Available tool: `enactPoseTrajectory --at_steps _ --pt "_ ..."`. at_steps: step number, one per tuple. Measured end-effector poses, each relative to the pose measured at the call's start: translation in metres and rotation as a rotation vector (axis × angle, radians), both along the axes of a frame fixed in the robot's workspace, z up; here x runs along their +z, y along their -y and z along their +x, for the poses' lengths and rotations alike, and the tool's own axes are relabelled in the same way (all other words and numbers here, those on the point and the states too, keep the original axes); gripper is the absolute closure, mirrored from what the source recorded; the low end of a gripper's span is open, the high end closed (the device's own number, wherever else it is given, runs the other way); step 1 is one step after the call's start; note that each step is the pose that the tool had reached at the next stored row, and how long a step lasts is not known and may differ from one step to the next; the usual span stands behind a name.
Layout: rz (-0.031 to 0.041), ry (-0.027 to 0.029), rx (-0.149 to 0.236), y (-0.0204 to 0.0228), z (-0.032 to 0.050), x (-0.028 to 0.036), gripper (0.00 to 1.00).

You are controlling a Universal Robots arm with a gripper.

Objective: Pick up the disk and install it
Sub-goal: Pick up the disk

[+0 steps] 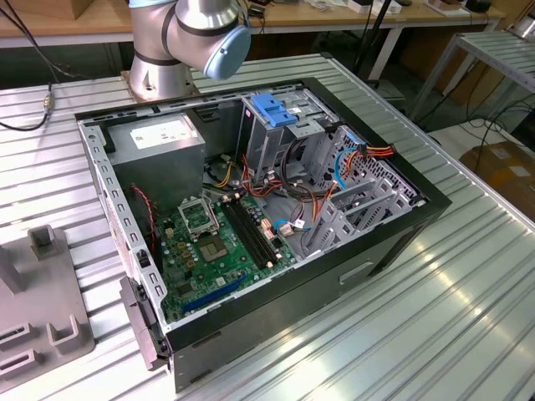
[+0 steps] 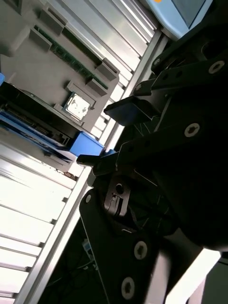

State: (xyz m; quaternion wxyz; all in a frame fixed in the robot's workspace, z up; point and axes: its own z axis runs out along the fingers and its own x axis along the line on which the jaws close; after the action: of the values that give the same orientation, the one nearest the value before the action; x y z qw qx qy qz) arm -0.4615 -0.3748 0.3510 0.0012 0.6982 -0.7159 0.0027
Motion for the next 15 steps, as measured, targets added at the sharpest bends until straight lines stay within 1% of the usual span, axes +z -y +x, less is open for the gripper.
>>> enactPoseTrajectory --at_steps 3,5,10,12,15 --pt "-0.0001 -0.0002 -0.002 0.0 0.0003 -0.0057 0.47" --pt "-0.0002 -0.0001 -0.002 -0.0006 0.0003 -0.0115 0.47" --pt "-0.0002 0.0 -0.002 -0.004 0.0003 -0.0159 0.47" --pt "-0.0002 0.0 -0.002 -0.0044 0.0003 -0.0178 0.47" --pt "-0.0002 -0.0001 -0.002 -0.0047 0.0003 -0.0229 0.47"
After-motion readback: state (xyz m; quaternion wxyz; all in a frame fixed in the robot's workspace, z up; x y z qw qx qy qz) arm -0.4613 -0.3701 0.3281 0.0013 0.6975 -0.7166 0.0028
